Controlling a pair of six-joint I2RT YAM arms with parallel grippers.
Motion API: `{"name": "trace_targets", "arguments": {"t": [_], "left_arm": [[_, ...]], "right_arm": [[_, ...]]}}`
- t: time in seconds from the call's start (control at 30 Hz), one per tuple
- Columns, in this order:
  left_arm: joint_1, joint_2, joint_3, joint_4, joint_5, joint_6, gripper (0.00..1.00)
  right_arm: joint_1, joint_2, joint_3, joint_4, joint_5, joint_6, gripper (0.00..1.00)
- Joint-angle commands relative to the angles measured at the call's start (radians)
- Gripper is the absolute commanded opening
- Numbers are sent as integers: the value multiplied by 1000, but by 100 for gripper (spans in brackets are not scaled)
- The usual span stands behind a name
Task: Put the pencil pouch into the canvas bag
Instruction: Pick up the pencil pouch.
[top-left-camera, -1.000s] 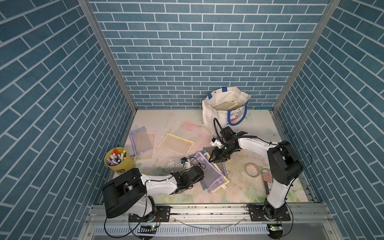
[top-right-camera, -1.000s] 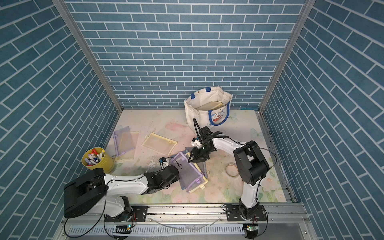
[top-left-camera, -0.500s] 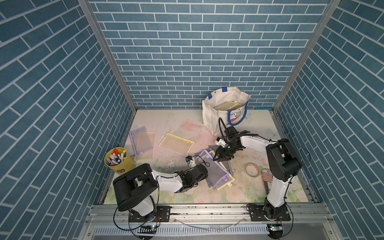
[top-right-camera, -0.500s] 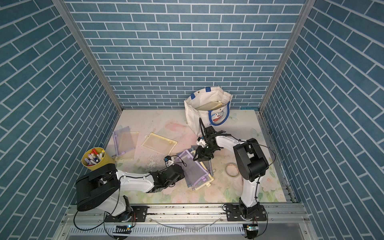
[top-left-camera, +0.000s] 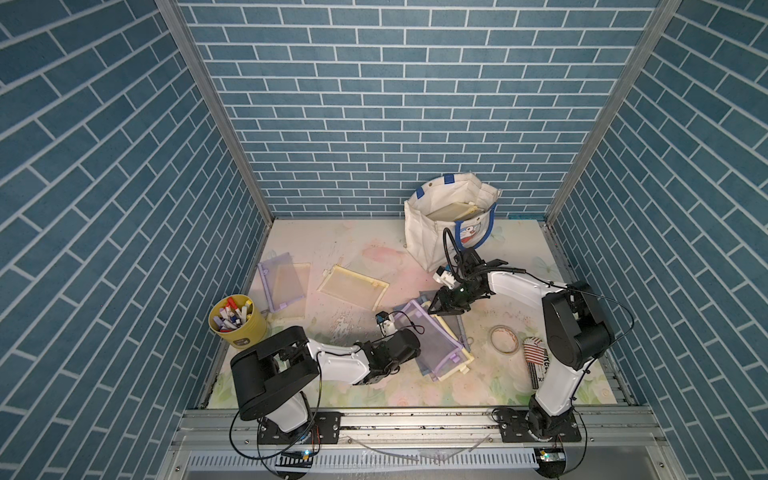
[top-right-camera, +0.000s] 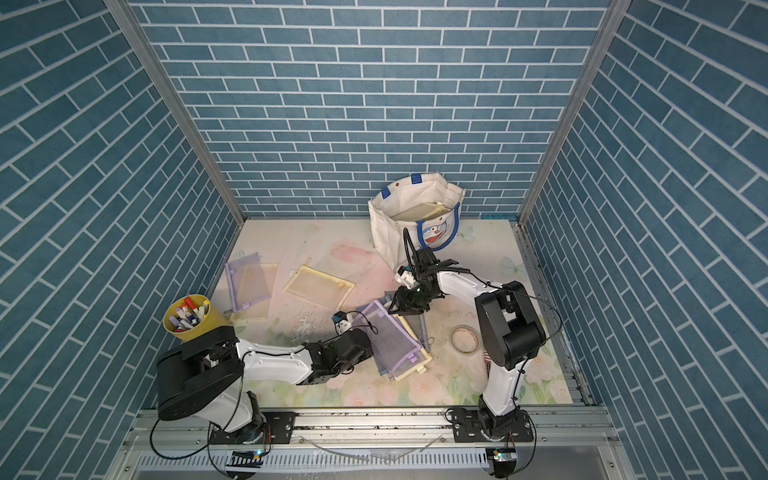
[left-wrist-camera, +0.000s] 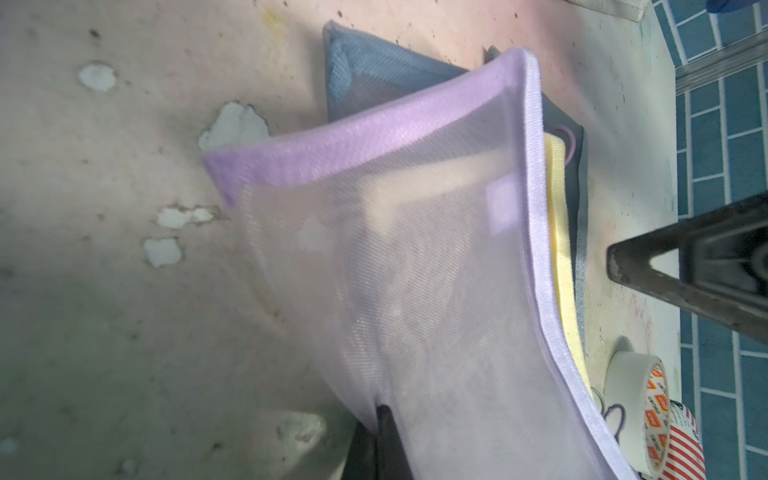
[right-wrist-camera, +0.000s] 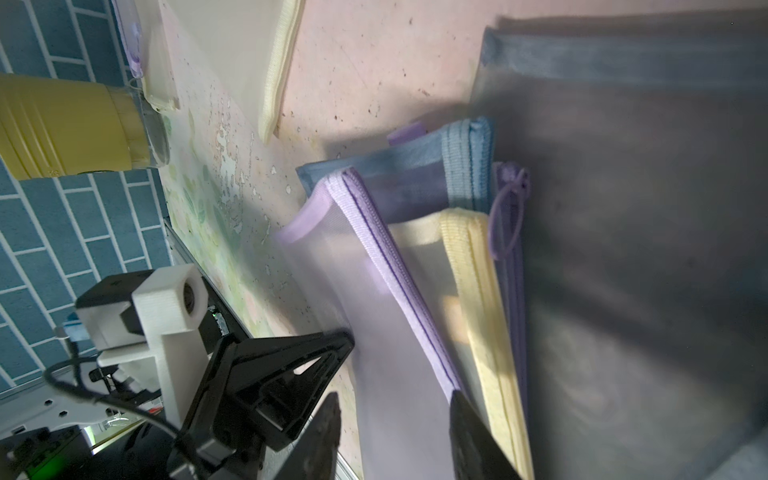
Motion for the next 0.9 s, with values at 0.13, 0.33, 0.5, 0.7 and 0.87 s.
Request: {"name": "trace_targets", "arguments": {"t": [0.13,0.33,0.5,0.7,0.87], "left_arm": [[-26,11,-20,5,-21,-8,2],[-29,-11,-39,13,-36,-14,2],[-29,4,-23,12,-31,-4,2],[-29,19,-15,30,-25,0,2],[-29,9,-18,32,-32,-1,2]], "right_arm": [[4,62,-27,-19,58,-37,42],[10,64,-52,-12,45,-28,43],[33,47,-67,-5,18,-29,43],[48,40,-89,10,-14,-16,39],[50,12,-89,22,-35,-13,26]]}}
